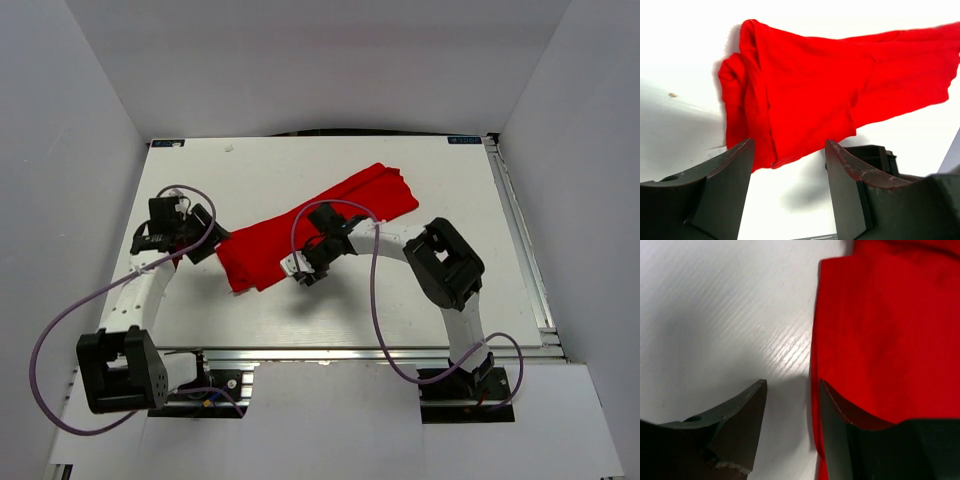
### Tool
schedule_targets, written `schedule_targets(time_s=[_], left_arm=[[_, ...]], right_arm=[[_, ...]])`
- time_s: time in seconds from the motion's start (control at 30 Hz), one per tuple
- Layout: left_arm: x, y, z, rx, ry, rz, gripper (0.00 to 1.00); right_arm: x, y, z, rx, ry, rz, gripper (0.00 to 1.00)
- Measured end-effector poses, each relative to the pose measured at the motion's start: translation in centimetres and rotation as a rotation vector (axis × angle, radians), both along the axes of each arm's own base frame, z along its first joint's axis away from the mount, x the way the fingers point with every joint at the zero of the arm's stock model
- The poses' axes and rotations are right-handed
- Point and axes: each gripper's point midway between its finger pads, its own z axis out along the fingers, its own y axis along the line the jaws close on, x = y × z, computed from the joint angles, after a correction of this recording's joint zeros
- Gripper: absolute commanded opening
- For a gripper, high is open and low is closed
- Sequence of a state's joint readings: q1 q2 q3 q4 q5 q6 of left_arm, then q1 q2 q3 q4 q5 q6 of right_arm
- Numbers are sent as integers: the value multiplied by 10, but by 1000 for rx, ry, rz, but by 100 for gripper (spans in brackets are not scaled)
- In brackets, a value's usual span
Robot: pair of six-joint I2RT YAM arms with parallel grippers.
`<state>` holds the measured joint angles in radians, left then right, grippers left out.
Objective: Fold and stack the t-shirts
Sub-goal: Grab the bottom of the folded rectangular tshirt with left arm
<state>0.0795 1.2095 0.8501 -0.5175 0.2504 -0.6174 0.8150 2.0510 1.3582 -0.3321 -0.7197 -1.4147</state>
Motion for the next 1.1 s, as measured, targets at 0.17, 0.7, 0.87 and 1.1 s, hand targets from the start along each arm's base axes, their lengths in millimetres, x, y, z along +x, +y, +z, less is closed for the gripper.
schedule_targets(time_s=[0.17,0.7,0.87,1.1], left_arm=[[-10,8,16,32,-30,37,70],[-22,13,25,52,-31,70,70],[-24,13,26,48,-34,74,71],[-24,14,27,47,-36,79,71]], right_arm=[[7,6,-2,4,-24,-13,50],[28,19,-4,8,-63,-55,34],[28,17,-6,1,-70,-55,21],[25,14,-8,1,-72,-44,12]])
